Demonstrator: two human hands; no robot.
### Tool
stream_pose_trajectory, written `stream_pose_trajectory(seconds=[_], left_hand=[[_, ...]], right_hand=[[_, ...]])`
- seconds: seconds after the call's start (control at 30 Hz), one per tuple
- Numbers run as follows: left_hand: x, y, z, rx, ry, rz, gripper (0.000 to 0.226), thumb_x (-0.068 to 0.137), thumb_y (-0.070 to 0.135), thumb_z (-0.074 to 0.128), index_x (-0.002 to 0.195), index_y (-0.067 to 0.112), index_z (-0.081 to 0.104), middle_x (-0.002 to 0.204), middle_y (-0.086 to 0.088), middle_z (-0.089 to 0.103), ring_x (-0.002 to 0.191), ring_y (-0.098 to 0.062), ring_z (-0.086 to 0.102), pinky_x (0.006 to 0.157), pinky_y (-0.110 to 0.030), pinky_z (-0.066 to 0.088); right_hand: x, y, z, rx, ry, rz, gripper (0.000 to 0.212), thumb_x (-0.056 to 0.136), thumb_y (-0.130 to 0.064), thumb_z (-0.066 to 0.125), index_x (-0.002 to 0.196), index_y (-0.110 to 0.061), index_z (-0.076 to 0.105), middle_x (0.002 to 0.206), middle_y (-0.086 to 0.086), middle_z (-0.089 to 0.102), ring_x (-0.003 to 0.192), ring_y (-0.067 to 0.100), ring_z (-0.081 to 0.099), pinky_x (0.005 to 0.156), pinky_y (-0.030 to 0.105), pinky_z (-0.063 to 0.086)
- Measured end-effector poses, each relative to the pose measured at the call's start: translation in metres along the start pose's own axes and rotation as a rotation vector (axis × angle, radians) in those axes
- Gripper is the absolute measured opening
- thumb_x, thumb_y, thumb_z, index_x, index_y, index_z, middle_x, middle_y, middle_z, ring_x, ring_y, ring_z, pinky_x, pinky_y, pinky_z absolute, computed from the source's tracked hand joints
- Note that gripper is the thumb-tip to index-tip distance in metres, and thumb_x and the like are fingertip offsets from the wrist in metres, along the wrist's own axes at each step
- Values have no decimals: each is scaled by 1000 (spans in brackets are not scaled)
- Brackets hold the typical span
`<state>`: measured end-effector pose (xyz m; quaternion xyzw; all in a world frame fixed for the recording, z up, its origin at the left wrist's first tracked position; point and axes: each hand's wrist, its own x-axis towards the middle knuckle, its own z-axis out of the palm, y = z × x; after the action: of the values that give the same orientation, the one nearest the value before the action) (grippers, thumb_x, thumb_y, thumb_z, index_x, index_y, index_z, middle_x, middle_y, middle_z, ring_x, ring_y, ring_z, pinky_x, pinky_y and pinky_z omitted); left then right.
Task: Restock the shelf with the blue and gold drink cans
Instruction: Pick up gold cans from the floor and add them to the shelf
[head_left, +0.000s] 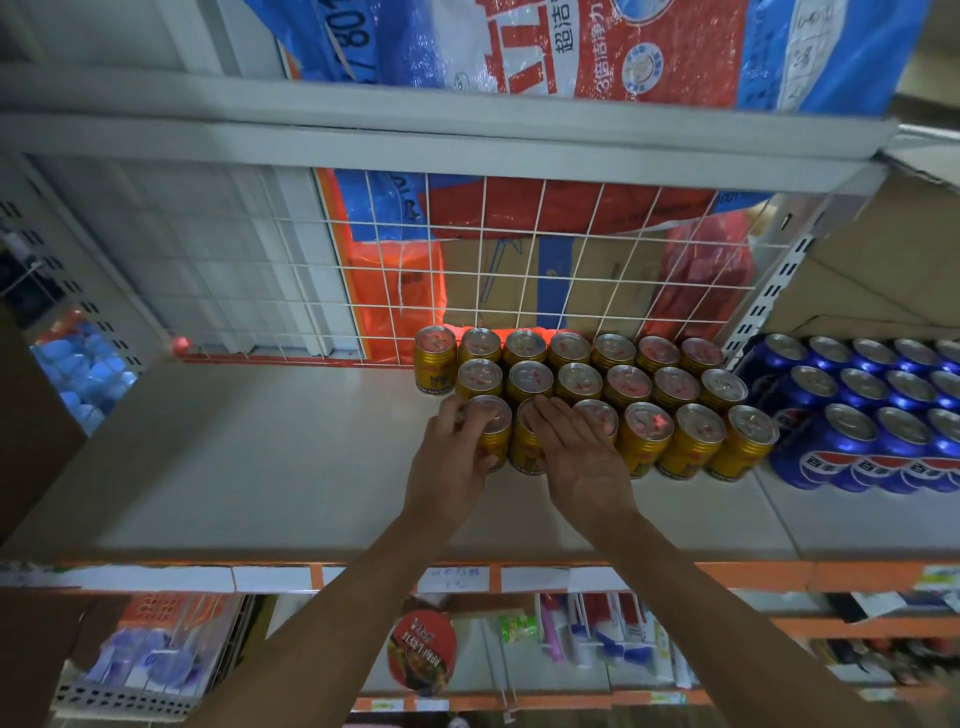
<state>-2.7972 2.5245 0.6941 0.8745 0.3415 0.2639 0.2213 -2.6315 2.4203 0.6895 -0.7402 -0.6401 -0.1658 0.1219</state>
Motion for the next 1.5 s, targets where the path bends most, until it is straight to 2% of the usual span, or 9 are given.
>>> stream_pose_trajectory(seconds=[0.3,0.53,0.67,0.73,0.87,1.03,1.2,1.37,1.5], left_hand=[[-5,-1,-6,-60,-82,24,75,81,8,76,140,35,39,150,2,33,126,-28,51,90,-44,58],[-26,7,-22,-30,-89,69,92,82,5,70,152,36,19,158,2,24,136,-28,43,87,-42,56],[-52,12,-37,-28,-128,41,93,91,11,65,161,28,7,165,-2,16,144,-27,33,93,-36,49],[-69,14,-43,-53,-155,19,85,93,12,64,161,25,13,165,-3,18,144,-26,34,96,-37,48],[-114,9,-43,-81,-176,-21,67,96,20,63,156,22,31,163,1,28,143,-22,37,111,-41,44],[-186,4,-23,-76,-201,-19,55,98,23,58,150,21,43,159,1,36,144,-18,37,117,-38,38],[-247,2,3,-10,-284,-102,58,99,30,58,153,23,39,161,4,33,147,-15,30,116,-18,19],[-298,1,43,1,-323,-175,57,95,32,59,149,18,46,155,-2,43,142,-22,41,115,-38,39],[-335,-8,87,37,-400,-177,58,97,41,55,149,19,45,157,-1,41,144,-18,38,115,-32,37]], right_hand=[[-3,-4,-5,1,32,-16,75,76,-3,73,147,-7,49,148,10,53,141,26,46,117,45,33],[0,-14,-37,95,-22,-5,75,75,-9,76,145,-7,50,148,10,53,140,29,46,111,51,44],[-29,-32,-52,111,4,-6,80,71,-16,86,143,-5,53,143,12,57,131,31,56,106,45,46],[-49,-42,-52,126,3,-8,77,70,-15,88,139,-3,57,139,14,60,127,33,59,105,47,47],[-91,-63,-49,159,-62,11,73,74,-14,85,140,-3,56,141,16,59,127,35,58,109,48,42],[-142,-86,-41,219,-135,16,69,75,-13,81,139,-5,57,139,14,60,127,33,59,107,44,44],[-199,-97,-21,288,-280,40,77,69,-18,89,138,-8,59,135,13,64,121,34,64,97,48,52],[-254,-91,-1,322,-368,43,75,63,-16,92,132,-4,64,130,16,67,115,35,67,93,50,54],[-301,-87,29,378,-440,75,67,76,-16,83,137,-3,58,138,16,62,124,35,62,102,50,48]])
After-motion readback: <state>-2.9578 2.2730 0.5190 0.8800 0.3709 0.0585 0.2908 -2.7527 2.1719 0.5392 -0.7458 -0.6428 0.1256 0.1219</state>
